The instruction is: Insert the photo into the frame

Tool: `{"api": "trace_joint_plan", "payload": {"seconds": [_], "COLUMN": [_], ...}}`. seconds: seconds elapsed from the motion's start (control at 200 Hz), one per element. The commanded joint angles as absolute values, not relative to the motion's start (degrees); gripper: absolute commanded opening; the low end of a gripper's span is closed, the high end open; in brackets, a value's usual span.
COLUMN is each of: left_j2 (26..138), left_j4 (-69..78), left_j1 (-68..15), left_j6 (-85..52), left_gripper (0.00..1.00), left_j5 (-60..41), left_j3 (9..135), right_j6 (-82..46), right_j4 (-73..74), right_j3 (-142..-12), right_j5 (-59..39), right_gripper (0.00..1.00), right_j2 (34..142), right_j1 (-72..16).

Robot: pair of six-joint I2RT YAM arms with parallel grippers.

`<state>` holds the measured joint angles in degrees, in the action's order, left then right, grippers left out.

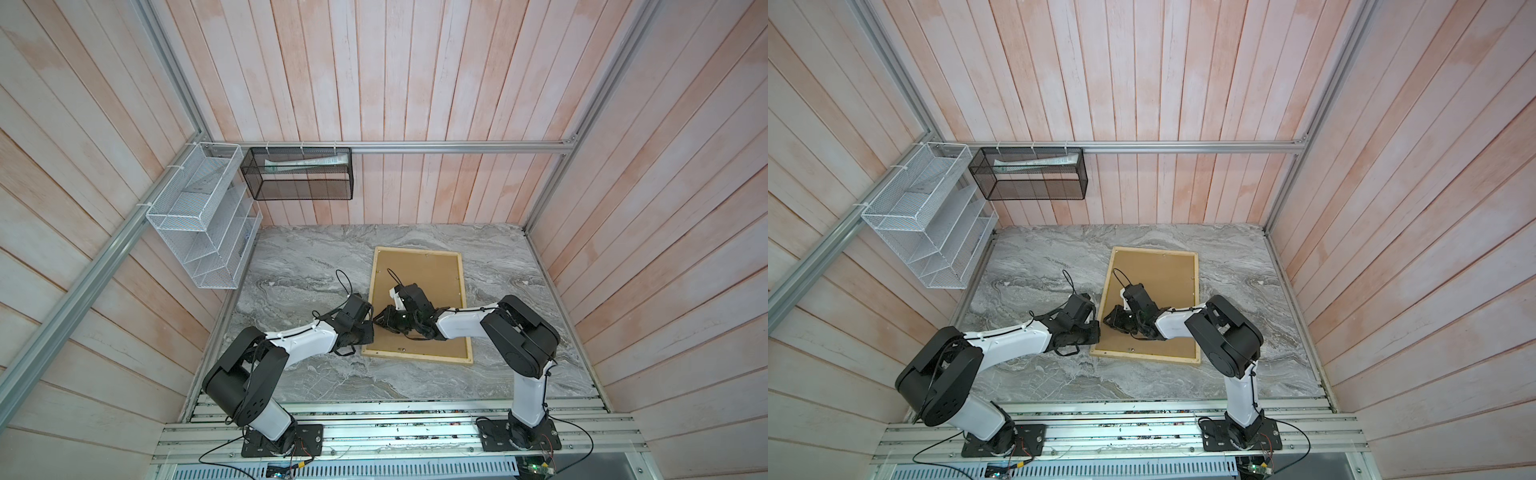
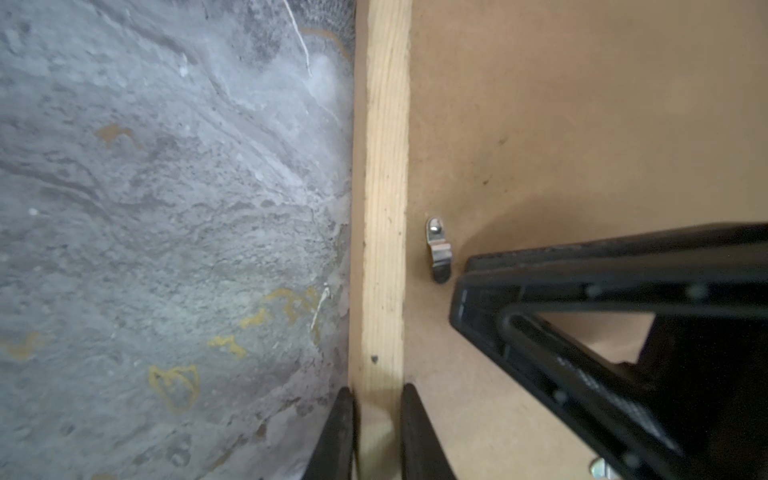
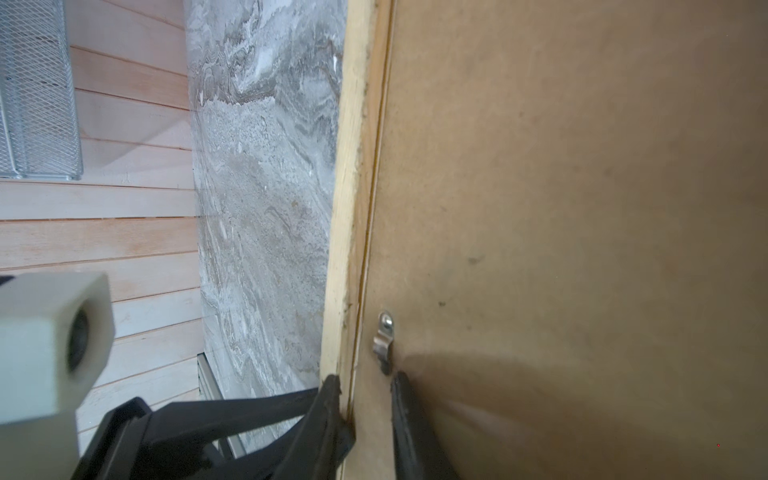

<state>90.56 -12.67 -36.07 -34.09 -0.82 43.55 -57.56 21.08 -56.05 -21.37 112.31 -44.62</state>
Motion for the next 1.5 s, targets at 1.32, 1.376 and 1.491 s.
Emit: {"api": "trace_joint_plan", "payload": {"seconds": [1.32, 1.376, 1.491], "left_j2": [95.7, 96.3, 97.9], "left_j4": [-12.4, -11.7, -11.1], "left_j1": [-30.0, -29.5, -29.1], "left_j6": [-31.4, -30.8, -30.4], "left_gripper": [0.13, 0.13, 0.13], "left_j5": [2.3, 1.9, 1.1], "left_j3": [47.6, 47.9, 48.8], "right_j6": [-47.7, -47.5, -47.9], "right_j4": [17.5, 17.6, 18.7], "right_j3": [-48.4, -46.6, -43.1], "right_j5": [-11.6, -11.8, -13.0], "right_gripper": [0.25, 0.26, 0.26], "right_j2": [91.9, 90.0, 86.9], "right_j1": [-37.6, -35.7, -31.7]}}
